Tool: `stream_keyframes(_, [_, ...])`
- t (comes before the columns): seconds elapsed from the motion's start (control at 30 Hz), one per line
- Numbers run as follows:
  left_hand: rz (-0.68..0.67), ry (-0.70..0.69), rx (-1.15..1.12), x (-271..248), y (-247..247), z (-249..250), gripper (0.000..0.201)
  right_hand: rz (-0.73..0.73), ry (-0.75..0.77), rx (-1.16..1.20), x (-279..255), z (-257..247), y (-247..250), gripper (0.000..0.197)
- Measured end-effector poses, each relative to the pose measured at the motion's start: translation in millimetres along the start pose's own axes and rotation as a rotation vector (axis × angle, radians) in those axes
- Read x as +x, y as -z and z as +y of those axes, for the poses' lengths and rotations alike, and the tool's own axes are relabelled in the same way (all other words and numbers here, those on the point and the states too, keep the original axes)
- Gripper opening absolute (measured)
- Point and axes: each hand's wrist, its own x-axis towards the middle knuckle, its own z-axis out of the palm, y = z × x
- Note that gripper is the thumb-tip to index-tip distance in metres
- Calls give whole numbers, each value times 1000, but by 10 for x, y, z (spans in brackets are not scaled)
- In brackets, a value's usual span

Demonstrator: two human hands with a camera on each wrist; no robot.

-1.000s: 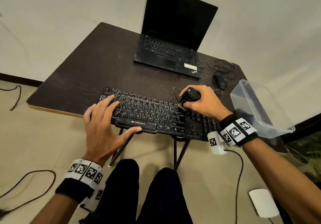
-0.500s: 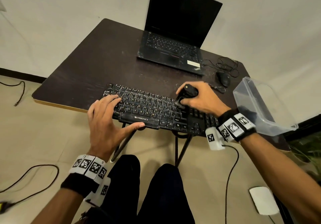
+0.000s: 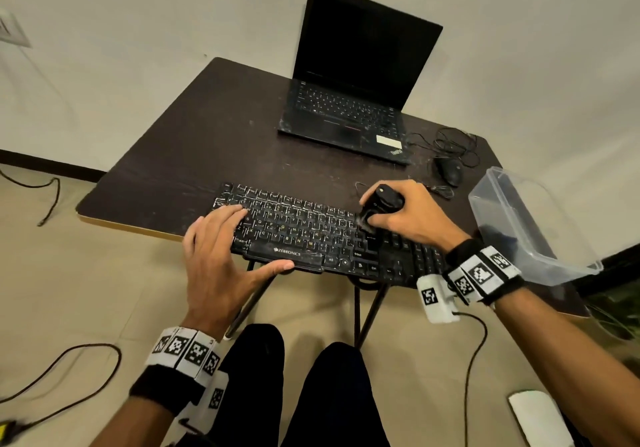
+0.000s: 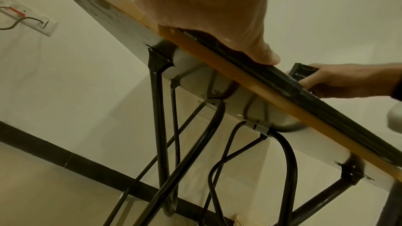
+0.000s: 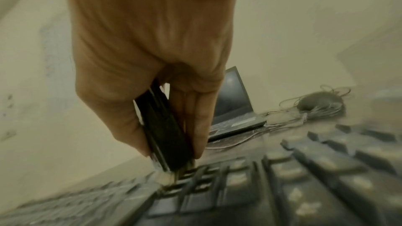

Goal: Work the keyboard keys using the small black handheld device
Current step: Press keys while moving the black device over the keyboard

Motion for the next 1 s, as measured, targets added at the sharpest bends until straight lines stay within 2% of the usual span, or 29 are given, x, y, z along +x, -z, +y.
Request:
stream_keyframes(0.1, [-10, -6, 8, 8, 7, -3, 107, 77, -75, -37, 52, 43, 60, 28])
stream_keyframes(0.23, [-13, -1, 7, 5, 1, -13, 108, -19, -28, 27, 21, -30, 3, 28])
stream_keyframes(0.37, [-17, -10, 21, 7, 6, -21, 108, 68, -103, -42, 148, -20, 50, 31])
stream_keyframes(0.5, [-11, -10, 22, 18, -8, -14, 108, -63, -23, 21, 119, -136, -4, 28])
stream_keyframes(0.63, [-22, -8, 27, 14, 5, -21, 106, -9, -65, -23, 236, -174, -5, 27])
stream_keyframes(0.77, [-14, 2, 21, -10, 0, -21, 107, -80, -9, -65, 214, -227, -89, 28])
stream_keyframes(0.9, [-26, 14, 29, -23, 0, -10, 108, 7, -94, -68, 269, -206, -36, 28])
stream_keyframes(1.0, [-14, 32, 23, -34, 0, 1, 109, -61, -49, -53, 196, -261, -98, 28])
